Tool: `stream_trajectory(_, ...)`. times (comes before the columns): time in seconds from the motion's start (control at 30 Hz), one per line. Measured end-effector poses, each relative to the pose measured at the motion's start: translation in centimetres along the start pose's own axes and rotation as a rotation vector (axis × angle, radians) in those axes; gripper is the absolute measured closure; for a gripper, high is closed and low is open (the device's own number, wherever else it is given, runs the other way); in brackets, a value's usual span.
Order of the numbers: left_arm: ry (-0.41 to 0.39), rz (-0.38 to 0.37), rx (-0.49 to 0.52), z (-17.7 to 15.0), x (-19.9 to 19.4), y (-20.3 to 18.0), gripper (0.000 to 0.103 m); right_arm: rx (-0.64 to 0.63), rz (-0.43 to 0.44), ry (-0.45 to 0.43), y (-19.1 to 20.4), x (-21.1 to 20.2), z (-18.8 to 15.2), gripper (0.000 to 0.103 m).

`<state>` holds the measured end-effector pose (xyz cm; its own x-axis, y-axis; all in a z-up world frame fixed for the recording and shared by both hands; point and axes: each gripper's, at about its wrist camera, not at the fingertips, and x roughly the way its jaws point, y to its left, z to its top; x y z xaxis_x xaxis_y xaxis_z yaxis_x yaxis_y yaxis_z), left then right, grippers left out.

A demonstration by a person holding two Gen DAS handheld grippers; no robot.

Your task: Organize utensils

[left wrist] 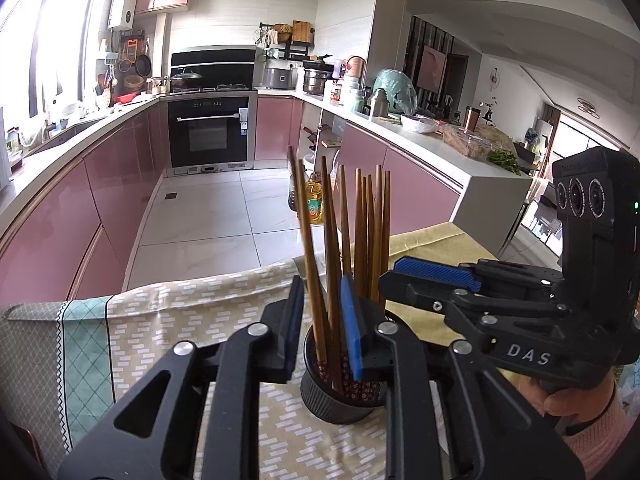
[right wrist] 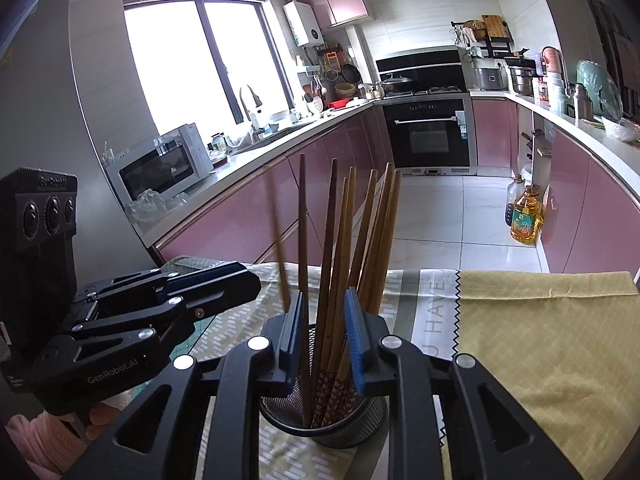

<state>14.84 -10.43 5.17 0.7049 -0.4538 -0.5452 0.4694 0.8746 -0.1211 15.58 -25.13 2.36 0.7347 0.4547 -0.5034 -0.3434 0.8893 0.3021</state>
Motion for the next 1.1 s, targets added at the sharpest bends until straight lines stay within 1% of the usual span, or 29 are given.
stream_trajectory(0.03, -0.006, 0.009, -0.002, -0.3, -0.2, 0.1, 0.073, -0.001, 0.000, -0.004, 0.1, -0.2, -0.2, 0.074)
stream_trajectory(0.1, -0.020, 0.025, 0.001, -0.9, -0.7, 0.2, 0.070, -0.006, 0.002, -0.011, 0.4, -0.6, -0.5, 0.066)
stream_trajectory(0.13, -0.028, 0.030, 0.001, -1.2, -1.0, 0.2, 0.064, -0.012, -0.005, -0.020, 0.6, -1.0, -0.8, 0.063)
stream_trajectory(0.17, -0.040, 0.041, -0.002, -1.6, -1.4, 0.3, 0.060, -0.018, -0.011, -0.027, 0.8, -1.4, -1.0, 0.057)
stream_trajectory(0.2, -0.050, 0.053, -0.005, -2.0, -1.8, 0.5, 0.048, -0.025, -0.021, -0.036, 1.0, -1.7, -1.3, 0.050)
stream_trajectory(0.23, -0.067, 0.078, -0.007, -2.5, -2.4, 0.6, 0.039, -0.035, -0.045, -0.053, 1.3, -2.1, -1.7, 0.046)
stream_trajectory(0.27, -0.084, 0.102, -0.004, -3.0, -2.9, 0.7, 0.037, -0.043, -0.062, -0.063, 1.5, -2.3, -2.1, 0.040)
stream_trajectory(0.3, -0.102, 0.136, 0.002, -3.6, -3.4, 0.8, 0.031, -0.055, -0.086, -0.074, 1.8, -2.6, -2.6, 0.035)
stream_trajectory(0.33, -0.113, 0.157, 0.001, -4.1, -3.9, 0.9, 0.022, -0.062, -0.109, -0.082, 2.0, -2.7, -3.0, 0.033)
stream_trajectory(0.4, -0.135, 0.200, -0.016, -5.3, -4.9, 1.3, 0.011, -0.069, -0.131, -0.091, 2.1, -2.9, -3.7, 0.020)
stream_trajectory(0.47, -0.161, 0.236, -0.023, -6.3, -6.0, 1.6, 0.006, -0.081, -0.151, -0.103, 2.6, -3.2, -4.7, 0.016)
stream_trajectory(0.57, -0.185, 0.285, -0.024, -7.7, -7.4, 2.0, 0.005, -0.110, -0.182, -0.129, 3.5, -3.5, -5.8, 0.006)
stream_trajectory(0.73, -0.226, 0.341, -0.034, -9.4, -9.7, 2.2, 0.005, -0.128, -0.207, -0.170, 4.8, -4.0, -7.4, 0.006)
stream_trajectory(0.87, -0.265, 0.360, -0.055, -10.6, -11.5, 2.3, 0.005, -0.142, -0.229, -0.202, 5.7, -4.5, -8.4, 0.006)
stream_trajectory(1.1, -0.315, 0.414, -0.040, -11.7, -13.4, 1.7, 0.005, -0.136, -0.227, -0.240, 6.7, -5.4, -9.5, 0.006)
